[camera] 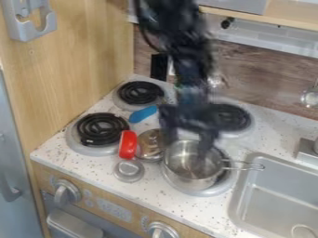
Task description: Move the blue fork to the lower left burner
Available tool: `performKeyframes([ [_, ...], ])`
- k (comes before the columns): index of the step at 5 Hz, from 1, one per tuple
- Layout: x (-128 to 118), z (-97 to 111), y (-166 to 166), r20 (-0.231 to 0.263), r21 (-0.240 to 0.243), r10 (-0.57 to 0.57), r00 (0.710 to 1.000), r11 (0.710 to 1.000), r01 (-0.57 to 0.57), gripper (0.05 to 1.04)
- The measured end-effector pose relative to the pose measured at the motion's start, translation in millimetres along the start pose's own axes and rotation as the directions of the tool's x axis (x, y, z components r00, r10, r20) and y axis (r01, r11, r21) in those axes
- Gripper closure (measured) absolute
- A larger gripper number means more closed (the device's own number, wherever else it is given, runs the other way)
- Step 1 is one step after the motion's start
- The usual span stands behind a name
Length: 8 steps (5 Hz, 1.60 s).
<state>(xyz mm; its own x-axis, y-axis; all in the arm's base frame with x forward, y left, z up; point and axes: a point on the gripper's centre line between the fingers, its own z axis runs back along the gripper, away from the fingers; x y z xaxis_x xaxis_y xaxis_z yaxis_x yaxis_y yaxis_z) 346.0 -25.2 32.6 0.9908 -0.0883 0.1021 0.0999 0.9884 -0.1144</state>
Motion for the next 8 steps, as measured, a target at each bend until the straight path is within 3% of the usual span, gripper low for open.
performKeyframes([
  [1, 23.2, 13.7, 44.8, 0.04, -0.008, 0.111, 0.993, 0.994, -0.111, 0.085],
  [2, 49.3, 10.5, 76.1, 0.072, 0.037, 0.148, 0.986, 0.988, -0.151, 0.085],
  [4, 77.0, -24.0, 105.8, 0.097, 0.105, 0.206, 0.974, 0.971, -0.216, 0.085],
  [6, 100.9, -41.3, 125.2, 0.085, 0.127, 0.233, 0.969, 0.962, -0.242, 0.085],
  [8, 110.5, -61.3, 149.1, 0.039, 0.129, 0.27, 0.962, 0.953, -0.272, 0.085],
])
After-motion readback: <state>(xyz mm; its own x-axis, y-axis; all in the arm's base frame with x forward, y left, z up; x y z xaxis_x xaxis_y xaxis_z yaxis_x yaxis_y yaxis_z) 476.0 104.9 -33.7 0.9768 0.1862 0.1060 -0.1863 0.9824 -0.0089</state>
